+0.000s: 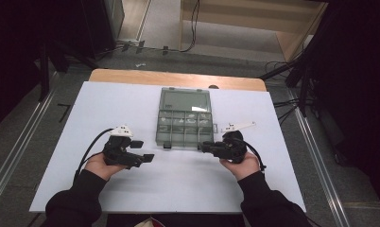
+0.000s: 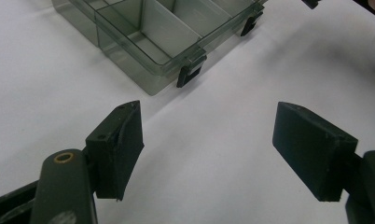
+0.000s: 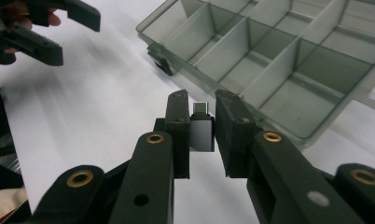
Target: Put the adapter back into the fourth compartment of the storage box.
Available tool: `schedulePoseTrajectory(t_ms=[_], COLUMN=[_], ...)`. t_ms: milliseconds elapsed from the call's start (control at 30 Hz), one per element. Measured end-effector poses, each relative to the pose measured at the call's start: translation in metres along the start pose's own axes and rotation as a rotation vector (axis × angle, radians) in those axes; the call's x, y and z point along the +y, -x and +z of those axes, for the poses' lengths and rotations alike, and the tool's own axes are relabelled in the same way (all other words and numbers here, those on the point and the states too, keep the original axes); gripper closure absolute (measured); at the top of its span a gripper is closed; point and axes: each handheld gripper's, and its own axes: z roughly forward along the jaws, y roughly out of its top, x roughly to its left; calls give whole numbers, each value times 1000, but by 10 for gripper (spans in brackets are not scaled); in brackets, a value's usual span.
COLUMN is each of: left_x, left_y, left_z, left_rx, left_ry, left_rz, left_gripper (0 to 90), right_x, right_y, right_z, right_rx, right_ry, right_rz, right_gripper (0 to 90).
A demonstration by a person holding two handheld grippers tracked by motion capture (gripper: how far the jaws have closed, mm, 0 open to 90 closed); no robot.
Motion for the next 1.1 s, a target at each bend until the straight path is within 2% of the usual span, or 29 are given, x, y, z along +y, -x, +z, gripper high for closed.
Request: schedulePoseTrajectory(t_ms=[167, 667, 1100], left_x=[0, -3, -5], left_y=[0, 0, 0], left_z=[-2, -3, -4], left_rx=[9, 13, 22], left_ry=[18, 17, 23], left_rz=[-4, -11, -15], left_gripper=[252, 252, 252], right_x=[1, 5, 10], right_y=[7, 23, 34], right_z=[-4, -9, -7], right_rx=[-14, -51, -84], right_ry=[14, 40, 46], right_rz=[18, 50, 76], right_gripper=[739, 739, 739])
